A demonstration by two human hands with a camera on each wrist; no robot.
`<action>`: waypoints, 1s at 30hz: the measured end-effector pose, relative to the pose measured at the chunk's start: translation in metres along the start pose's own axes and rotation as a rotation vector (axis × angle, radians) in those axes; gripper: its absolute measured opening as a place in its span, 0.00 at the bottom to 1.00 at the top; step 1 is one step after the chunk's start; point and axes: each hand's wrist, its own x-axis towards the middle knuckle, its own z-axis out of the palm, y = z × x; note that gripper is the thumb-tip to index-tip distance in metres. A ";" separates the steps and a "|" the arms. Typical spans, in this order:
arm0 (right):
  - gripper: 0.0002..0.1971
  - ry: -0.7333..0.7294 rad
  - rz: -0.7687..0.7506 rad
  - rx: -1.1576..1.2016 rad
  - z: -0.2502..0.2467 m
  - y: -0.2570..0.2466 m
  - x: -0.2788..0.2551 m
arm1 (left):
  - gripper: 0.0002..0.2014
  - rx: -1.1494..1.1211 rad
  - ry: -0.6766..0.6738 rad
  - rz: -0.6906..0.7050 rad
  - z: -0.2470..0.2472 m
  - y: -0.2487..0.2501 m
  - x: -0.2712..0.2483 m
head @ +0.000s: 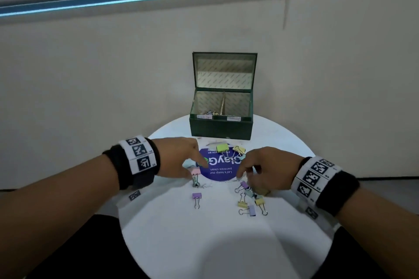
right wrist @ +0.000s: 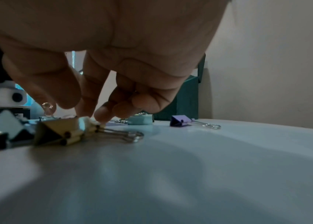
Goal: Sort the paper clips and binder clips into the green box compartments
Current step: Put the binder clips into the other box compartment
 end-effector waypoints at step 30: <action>0.14 0.126 0.047 -0.069 0.005 -0.003 0.006 | 0.11 -0.116 -0.020 0.026 0.002 0.019 -0.026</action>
